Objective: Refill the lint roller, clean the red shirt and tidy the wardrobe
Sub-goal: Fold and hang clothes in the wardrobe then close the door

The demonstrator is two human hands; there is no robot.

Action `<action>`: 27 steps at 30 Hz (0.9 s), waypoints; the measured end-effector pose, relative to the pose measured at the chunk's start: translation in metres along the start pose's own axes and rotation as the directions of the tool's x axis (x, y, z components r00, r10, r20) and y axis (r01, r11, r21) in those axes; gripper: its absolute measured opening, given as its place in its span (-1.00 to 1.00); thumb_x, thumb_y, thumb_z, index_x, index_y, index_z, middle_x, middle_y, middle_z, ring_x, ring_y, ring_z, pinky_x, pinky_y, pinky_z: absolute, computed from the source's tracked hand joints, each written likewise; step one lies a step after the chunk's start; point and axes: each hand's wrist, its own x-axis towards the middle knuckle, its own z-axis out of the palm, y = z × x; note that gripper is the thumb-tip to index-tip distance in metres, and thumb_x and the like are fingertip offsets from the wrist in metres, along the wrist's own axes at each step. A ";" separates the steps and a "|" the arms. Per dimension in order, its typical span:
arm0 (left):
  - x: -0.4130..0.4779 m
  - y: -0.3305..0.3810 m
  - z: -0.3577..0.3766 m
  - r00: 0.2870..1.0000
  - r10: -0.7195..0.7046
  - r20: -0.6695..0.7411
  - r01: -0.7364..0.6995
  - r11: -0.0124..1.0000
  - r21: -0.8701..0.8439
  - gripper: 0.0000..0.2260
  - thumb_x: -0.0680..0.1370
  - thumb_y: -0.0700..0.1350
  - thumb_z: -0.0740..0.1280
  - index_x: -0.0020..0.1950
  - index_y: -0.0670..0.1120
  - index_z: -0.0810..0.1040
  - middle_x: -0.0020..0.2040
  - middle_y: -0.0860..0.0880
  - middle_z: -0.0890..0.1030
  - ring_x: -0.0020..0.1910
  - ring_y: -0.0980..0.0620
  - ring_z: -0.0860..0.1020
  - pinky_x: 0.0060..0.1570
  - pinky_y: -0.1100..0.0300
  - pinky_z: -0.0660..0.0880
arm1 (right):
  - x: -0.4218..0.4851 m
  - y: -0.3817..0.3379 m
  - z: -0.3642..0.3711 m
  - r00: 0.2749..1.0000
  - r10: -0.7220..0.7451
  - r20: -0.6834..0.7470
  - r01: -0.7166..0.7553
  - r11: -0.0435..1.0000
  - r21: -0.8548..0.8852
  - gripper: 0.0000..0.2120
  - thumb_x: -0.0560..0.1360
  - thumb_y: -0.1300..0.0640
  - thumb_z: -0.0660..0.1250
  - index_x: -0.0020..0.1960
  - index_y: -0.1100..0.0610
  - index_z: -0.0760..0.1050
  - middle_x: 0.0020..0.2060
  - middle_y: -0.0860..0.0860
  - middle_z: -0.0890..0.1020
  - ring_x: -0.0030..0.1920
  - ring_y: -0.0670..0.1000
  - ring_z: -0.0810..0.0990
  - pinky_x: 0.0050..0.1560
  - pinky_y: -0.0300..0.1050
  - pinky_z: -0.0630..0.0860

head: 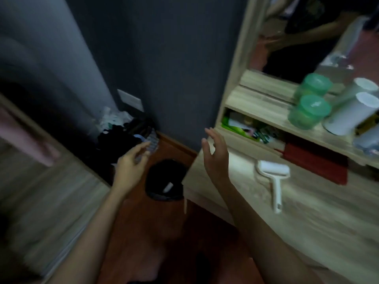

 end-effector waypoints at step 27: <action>-0.049 0.092 -0.676 0.340 0.642 -0.687 0.032 0.722 0.691 -0.63 0.59 -0.13 0.30 0.40 -0.01 0.44 0.37 0.12 0.47 0.38 0.31 0.34 0.36 0.37 0.28 | -0.012 -0.687 0.379 0.465 -0.878 -0.112 0.465 0.135 0.875 -0.71 0.57 0.08 0.23 0.29 0.00 0.43 0.23 -0.13 0.49 0.29 -0.19 0.43 0.33 -0.12 0.39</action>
